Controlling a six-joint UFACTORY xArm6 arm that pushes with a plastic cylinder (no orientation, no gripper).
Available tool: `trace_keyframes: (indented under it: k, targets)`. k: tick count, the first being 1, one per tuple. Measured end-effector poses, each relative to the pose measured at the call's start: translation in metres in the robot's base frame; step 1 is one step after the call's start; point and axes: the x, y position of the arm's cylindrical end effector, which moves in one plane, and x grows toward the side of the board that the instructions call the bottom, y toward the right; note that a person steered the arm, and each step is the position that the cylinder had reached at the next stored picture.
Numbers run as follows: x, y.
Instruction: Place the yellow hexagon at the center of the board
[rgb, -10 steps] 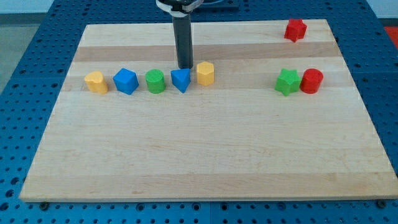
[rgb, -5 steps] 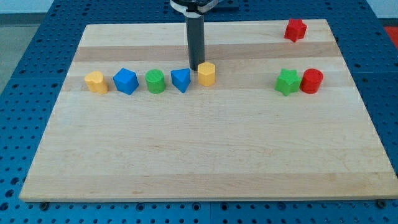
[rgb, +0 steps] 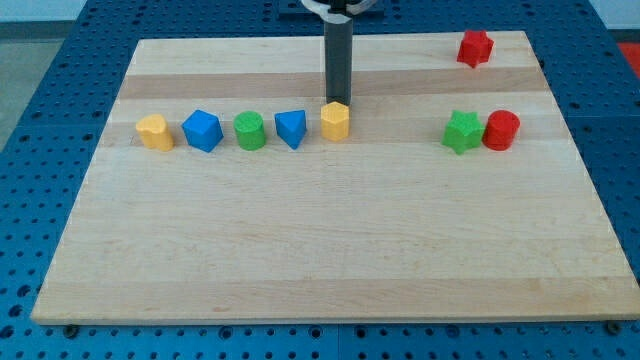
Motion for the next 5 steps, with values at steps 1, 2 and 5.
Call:
trace_keyframes:
  k: [1,2,5]
  targets:
    - [0.007,0.0]
    - [0.02,0.0]
    - [0.016,0.001]
